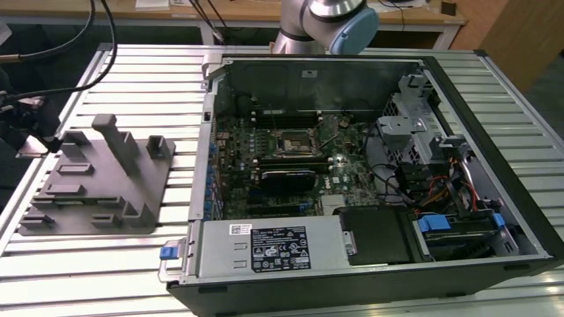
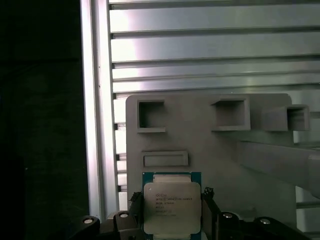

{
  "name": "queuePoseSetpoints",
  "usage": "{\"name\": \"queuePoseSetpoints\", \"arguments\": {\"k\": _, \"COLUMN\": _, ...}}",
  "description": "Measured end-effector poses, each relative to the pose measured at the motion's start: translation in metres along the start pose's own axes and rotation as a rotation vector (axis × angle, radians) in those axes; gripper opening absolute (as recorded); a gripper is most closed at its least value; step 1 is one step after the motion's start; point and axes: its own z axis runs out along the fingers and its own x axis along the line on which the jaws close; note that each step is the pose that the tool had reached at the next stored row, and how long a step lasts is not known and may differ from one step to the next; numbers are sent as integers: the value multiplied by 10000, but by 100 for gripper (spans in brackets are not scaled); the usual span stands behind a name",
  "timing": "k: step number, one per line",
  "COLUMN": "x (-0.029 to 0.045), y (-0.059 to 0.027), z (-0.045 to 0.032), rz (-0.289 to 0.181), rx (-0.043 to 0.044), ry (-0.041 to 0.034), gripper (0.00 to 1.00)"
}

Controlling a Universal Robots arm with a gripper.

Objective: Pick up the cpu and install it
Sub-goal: 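Pick up the cpu and move it towards the insertion slot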

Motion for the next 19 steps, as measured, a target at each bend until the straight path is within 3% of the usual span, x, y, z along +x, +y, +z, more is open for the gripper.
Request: {"name": "queuePoseSetpoints", "arguments": {"k": 19, "x": -25, "y": 30, "z": -619, "rz": -10, "rx": -18, "ry": -235, "gripper": 55}}
